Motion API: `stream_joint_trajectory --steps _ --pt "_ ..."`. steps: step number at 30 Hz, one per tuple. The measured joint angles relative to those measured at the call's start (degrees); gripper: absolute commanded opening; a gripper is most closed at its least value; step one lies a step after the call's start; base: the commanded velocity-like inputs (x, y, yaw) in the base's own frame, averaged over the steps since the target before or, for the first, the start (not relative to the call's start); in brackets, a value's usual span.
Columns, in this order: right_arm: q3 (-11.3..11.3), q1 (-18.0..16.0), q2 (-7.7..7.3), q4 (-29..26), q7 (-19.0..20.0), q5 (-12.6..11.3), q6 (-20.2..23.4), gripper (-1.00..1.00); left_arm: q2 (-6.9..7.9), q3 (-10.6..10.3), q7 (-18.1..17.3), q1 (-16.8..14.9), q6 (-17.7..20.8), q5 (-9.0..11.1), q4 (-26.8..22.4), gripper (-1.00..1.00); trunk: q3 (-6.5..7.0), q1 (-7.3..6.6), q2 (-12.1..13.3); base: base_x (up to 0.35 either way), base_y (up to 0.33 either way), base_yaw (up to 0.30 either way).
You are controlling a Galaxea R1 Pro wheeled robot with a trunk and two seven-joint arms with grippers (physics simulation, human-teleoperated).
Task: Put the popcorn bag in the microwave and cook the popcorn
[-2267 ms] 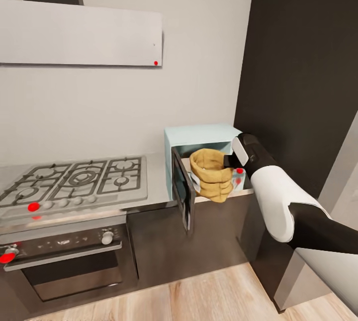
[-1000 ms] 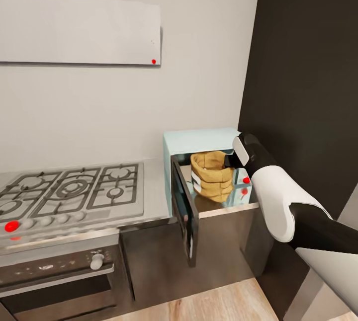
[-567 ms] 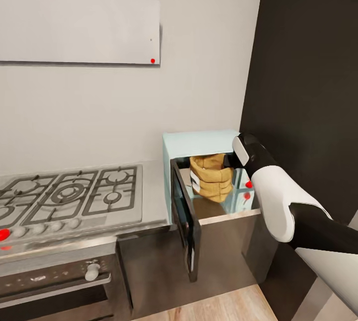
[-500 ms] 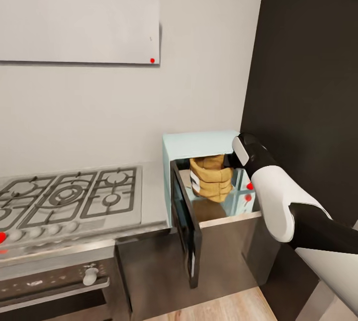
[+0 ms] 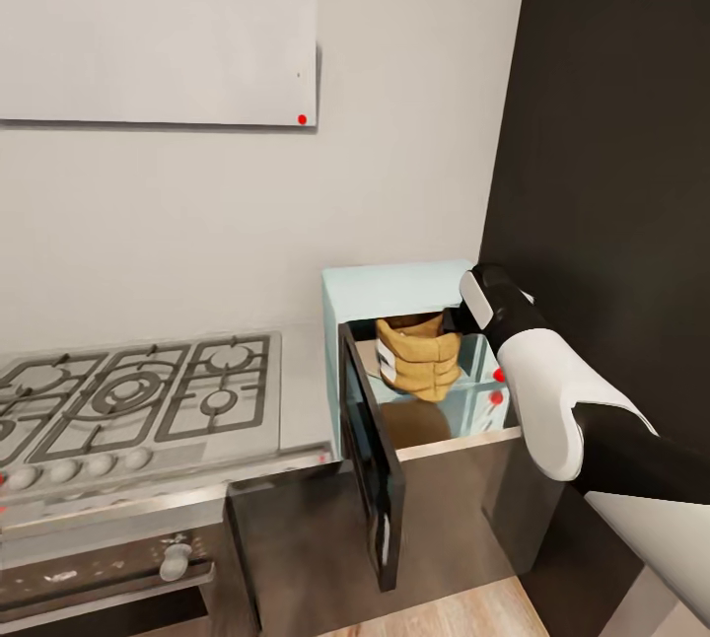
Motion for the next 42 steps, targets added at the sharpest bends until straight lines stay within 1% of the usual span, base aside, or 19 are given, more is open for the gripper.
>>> stream_joint_trajectory --steps 9,13,16,32,36,42 --pt "0.0 0.0 0.01 0.0 -0.2 0.0 0.0 -1.00 0.00 0.0 0.0 0.0 0.0 0.0 0.0 1.00 0.00 0.00 0.0 0.010 0.016 0.000" --pt "0.0 0.0 0.01 0.0 -0.2 0.0 0.0 -1.00 0.00 0.0 0.0 0.0 0.0 0.0 0.0 1.00 0.00 -0.03 0.0 0.229 0.000 0.000" --pt "0.0 0.0 0.01 0.1 -0.2 0.0 0.0 -1.00 0.00 0.0 0.0 0.0 0.0 0.0 0.0 1.00 0.00 0.00 0.0 0.055 0.000 0.000" --pt "0.0 0.0 0.01 0.1 -0.2 0.0 0.0 -1.00 0.00 -0.1 0.0 0.0 0.0 -0.1 0.0 1.00 0.00 0.00 0.0 0.001 0.000 0.000" --pt "0.0 0.0 0.01 0.1 -0.2 0.0 0.0 -1.00 -0.01 -0.1 0.0 0.0 -0.1 -0.1 0.0 1.00 0.00 0.02 0.0 -0.149 0.000 0.000" --pt "0.0 0.0 0.06 0.4 -0.1 0.2 0.0 -1.00 0.00 -0.1 0.0 0.0 -0.1 -0.1 0.0 1.00 0.00 0.00 0.0 -0.024 0.000 0.000"
